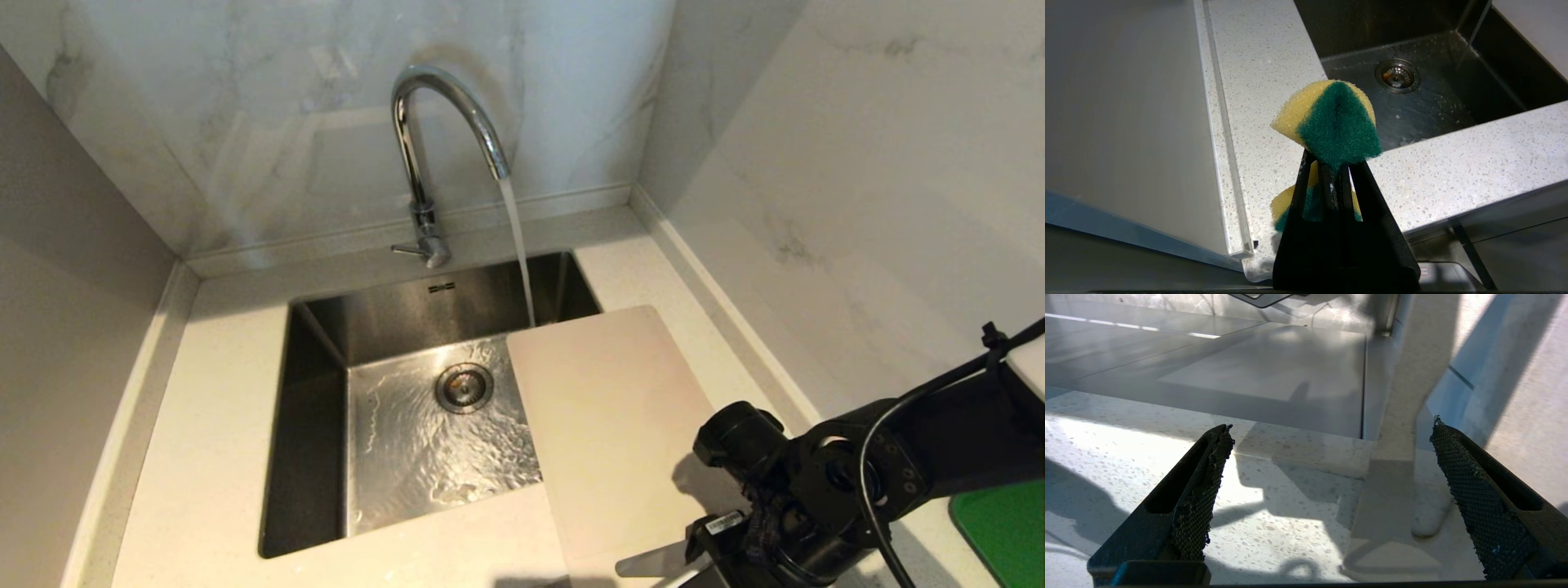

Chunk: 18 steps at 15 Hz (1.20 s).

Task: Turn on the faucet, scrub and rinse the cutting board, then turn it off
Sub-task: Pick up the cutting board

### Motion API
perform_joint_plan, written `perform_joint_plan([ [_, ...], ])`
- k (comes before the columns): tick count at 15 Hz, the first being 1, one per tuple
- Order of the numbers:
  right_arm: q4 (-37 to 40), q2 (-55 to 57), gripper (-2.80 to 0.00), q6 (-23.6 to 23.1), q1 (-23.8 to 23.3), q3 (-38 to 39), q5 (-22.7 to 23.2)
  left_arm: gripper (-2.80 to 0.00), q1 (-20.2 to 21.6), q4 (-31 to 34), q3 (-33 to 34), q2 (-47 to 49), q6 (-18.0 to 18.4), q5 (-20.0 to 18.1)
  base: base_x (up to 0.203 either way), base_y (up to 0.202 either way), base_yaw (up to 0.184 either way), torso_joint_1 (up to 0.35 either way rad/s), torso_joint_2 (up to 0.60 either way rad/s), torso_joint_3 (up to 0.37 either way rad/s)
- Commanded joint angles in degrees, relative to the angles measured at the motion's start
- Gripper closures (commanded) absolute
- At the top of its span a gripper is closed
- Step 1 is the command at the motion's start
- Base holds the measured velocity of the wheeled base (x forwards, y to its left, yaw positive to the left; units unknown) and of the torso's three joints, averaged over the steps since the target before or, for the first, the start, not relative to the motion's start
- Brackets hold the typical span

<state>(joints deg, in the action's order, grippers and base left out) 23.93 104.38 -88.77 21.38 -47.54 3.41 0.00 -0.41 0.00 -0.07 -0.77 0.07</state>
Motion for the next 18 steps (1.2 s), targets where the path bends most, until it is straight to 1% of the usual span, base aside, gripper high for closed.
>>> perform_joint_plan([
  [1, 0.2, 0.8, -2.8, -0.5, 0.4, 0.0, 0.1, 0.0, 0.0, 0.0, 0.1, 0.1, 0.0, 0.0, 0.0, 0.0, 0.0, 0.0, 0.0, 0.0],
  [10, 0.2, 2.5, -2.8, -0.1, 2.7, -0.6, 0.0, 0.0, 0.0, 0.0, 0.1, 0.1, 0.0, 0.0, 0.0, 0.0, 0.0, 0.0, 0.0, 0.0],
  [13, 0.2, 3.0, -2.8, 0.7, 3.6, -0.2, -0.2, 0.0, 0.0, 0.0, 0.1, 0.1, 0.0, 0.0, 0.0, 0.0, 0.0, 0.0, 0.0, 0.0],
  [15, 0.2, 3.2, -2.8, 0.8, 4.3, 0.2, -2.5, 0.0, 0.0, 0.0, 0.1, 0.1, 0.0, 0.0, 0.0, 0.0, 0.0, 0.0, 0.0, 0.0],
  [17, 0.2, 3.4, -2.8, 0.9, 4.3, 0.6, -2.8, 0.0, 0.0, 0.0, 0.1, 0.1, 0.0, 0.0, 0.0, 0.0, 0.0, 0.0, 0.0, 0.0],
  [18, 0.2, 3.7, -2.8, 2.0, 4.4, 0.7, -3.0, 0.0, 0.0, 0.0, 0.1, 0.1, 0.0, 0.0, 0.0, 0.0, 0.0, 0.0, 0.0, 0.0],
])
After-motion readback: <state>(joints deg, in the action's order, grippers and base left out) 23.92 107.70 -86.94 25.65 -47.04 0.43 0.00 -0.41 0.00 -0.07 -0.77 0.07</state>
